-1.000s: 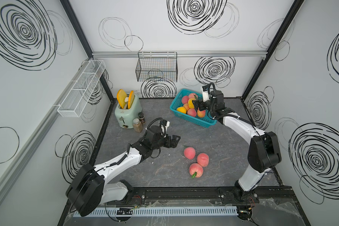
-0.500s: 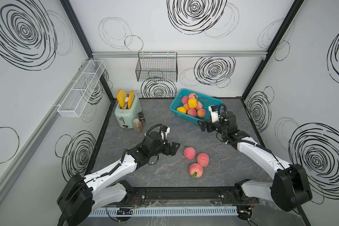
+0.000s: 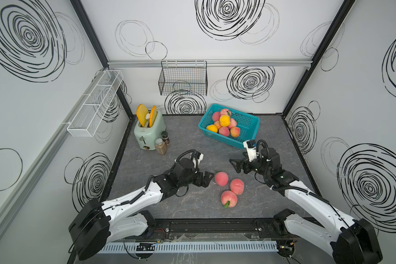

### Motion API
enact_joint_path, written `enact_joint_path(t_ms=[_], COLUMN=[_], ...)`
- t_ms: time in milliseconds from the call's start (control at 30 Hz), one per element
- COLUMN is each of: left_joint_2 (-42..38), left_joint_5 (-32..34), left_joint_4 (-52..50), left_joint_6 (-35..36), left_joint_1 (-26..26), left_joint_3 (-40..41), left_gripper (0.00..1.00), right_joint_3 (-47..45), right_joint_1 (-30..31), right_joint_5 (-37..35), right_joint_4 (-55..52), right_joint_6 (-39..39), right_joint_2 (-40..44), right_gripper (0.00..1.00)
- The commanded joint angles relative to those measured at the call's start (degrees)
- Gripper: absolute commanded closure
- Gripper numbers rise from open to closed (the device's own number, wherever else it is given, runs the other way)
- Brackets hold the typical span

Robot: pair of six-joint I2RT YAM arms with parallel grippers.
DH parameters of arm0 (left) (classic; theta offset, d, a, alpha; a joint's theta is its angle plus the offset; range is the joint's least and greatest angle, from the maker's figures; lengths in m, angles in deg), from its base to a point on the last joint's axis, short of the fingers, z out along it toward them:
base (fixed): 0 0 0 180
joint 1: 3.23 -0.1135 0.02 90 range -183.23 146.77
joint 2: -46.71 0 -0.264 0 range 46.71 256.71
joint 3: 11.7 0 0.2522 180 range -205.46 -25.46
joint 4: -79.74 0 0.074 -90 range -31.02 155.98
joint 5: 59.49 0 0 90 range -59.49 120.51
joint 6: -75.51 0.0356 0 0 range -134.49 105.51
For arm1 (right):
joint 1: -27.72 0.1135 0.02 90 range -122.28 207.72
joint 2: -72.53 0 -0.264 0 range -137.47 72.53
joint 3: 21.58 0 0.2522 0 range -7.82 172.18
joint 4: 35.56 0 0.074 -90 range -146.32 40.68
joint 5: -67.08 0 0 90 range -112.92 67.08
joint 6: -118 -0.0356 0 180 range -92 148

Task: Put the peaches into the basket
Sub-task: Place the peach in the basket, then pick up the peach from the center of the board.

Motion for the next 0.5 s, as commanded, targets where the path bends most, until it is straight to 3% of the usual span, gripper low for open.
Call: enact_joint_path(t_ms=[0,467], left_joint_2=[3.0,14.9], left_joint_5=[-0.2,-0.1], left_joint_4=[4.9,12.0], left_joint_6=[-1.8,-3.7], left_joint_1=[1.8,4.8], left_joint_3=[-0.7,-3.7], left_gripper=[0.02,0.02], right_joint_3=[-2.1,-9.3], right_joint_1=[1.6,3.0], right_joint_5=[0.8,2.2], right_joint_4=[-1.1,0.6], right_joint_6=[-2.5,-8.0], right_joint_2=[2.4,9.0], right_gripper=[0.01,0.01])
